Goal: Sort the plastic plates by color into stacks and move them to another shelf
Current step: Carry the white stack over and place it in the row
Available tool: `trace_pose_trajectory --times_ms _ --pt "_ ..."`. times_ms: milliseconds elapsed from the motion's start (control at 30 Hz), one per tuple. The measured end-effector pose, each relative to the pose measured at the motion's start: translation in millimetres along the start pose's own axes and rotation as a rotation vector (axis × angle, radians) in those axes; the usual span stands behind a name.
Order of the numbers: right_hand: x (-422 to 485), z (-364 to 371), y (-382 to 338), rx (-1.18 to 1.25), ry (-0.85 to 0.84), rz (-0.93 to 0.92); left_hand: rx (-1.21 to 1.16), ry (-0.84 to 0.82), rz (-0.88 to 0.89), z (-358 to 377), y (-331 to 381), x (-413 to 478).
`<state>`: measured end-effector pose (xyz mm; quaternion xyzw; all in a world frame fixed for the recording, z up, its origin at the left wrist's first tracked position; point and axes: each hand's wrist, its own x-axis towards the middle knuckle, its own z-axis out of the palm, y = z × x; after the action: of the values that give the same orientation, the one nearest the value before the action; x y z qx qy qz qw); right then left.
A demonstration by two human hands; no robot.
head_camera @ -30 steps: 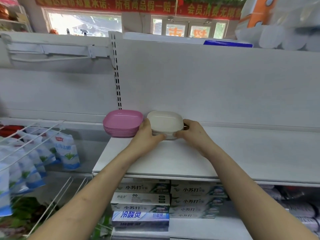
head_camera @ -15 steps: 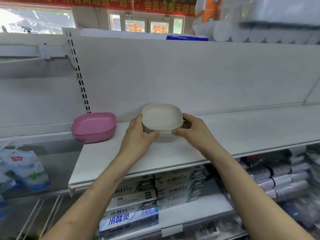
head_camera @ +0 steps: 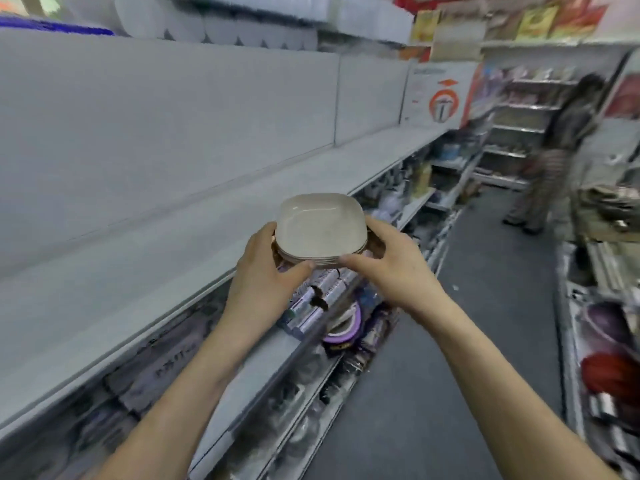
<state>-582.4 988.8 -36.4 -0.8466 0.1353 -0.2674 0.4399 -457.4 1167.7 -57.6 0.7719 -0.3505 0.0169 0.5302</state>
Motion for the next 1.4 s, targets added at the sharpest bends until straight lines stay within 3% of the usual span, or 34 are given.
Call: trace_pose_trajectory --times_ms 333,600,1067,1400 --pt "-140 -138 43 -0.151 0.378 0.192 -0.237 -0.357 0.136 156 79 -34" --pt "-275 -215 67 -0.249 0.602 0.348 -0.353 -0.631 0.162 252 150 -117" --pt "-520 -300 76 -0.273 0.937 0.611 -0.404 -1.048 0.309 398 255 -296" --pt "-623 -328 106 -0.306 1.244 0.788 -0.431 -1.350 0.456 506 303 -373"
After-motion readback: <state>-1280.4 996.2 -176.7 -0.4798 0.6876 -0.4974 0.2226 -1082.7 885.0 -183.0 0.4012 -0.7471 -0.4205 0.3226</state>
